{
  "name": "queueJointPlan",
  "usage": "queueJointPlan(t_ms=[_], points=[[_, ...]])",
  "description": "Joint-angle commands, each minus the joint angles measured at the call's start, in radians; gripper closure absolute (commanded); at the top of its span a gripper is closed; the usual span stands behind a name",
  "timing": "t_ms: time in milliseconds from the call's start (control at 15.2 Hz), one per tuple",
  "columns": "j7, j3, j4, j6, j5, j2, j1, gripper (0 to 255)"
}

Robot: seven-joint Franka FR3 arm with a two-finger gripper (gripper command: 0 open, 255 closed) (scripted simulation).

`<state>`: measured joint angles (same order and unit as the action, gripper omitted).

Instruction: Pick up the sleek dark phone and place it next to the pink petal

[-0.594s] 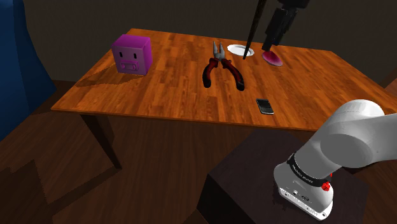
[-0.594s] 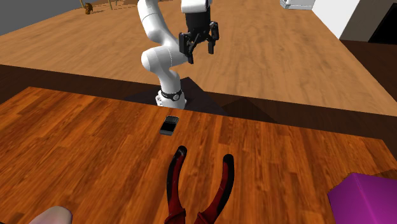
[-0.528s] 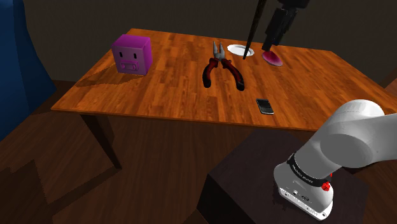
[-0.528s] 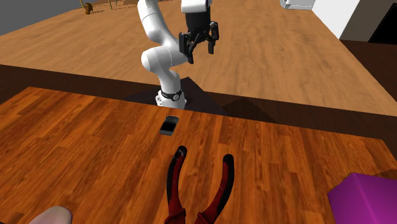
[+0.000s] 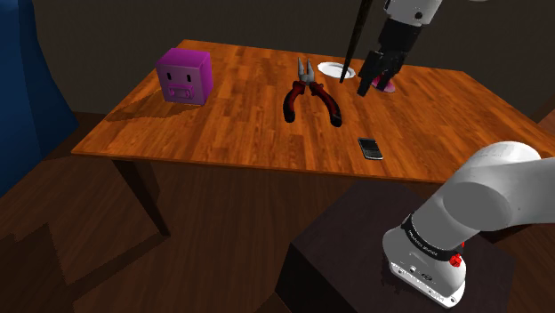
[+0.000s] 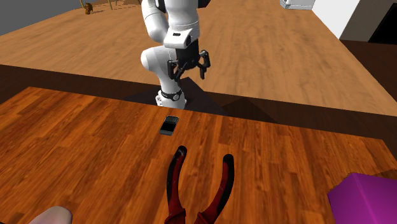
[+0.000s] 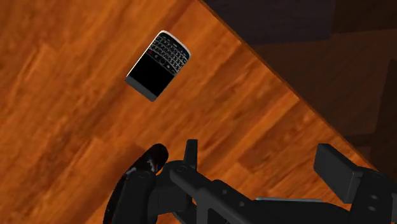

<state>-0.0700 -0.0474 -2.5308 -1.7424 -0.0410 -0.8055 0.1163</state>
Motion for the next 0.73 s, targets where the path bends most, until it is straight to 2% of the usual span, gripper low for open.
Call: queueJointPlan(t_ms=[0,660], points=[[0.030,-0.010,-0.055,-0.049,0.008,-0.003,0.031,0],[0.163,-0.070,-0.288,-0.347,0.056,0.083,0.194,0]])
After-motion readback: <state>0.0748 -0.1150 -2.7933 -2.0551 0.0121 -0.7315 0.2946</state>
